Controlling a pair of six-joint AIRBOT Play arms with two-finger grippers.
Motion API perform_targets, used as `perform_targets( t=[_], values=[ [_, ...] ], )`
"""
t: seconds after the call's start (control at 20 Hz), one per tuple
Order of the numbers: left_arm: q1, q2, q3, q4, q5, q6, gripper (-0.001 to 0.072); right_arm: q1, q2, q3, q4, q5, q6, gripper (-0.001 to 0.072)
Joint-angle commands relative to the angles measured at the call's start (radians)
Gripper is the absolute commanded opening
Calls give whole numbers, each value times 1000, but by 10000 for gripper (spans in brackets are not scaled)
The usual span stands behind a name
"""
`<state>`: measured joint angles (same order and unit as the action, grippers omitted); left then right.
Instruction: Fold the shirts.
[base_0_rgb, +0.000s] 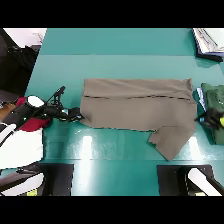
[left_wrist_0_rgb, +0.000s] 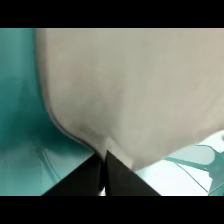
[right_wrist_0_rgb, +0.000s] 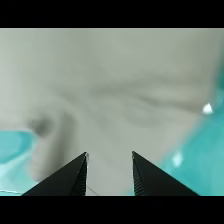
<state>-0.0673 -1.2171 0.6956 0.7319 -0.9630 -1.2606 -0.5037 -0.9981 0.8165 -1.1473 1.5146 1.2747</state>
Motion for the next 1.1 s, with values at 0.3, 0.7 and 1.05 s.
perform_targets(
  t=[0.3,0.7,1.05],
  values=[
    [-2,0,87,-7,-18,39,25,-146,-51,-320,-31,-130,48,402],
    [1,1,87,1,-68,66,25,34,-87,-249,-16,-196,48,155],
    [1,3,87,142,-227,32,23,90,156,-212,-218,-23,48,18]
  ],
)
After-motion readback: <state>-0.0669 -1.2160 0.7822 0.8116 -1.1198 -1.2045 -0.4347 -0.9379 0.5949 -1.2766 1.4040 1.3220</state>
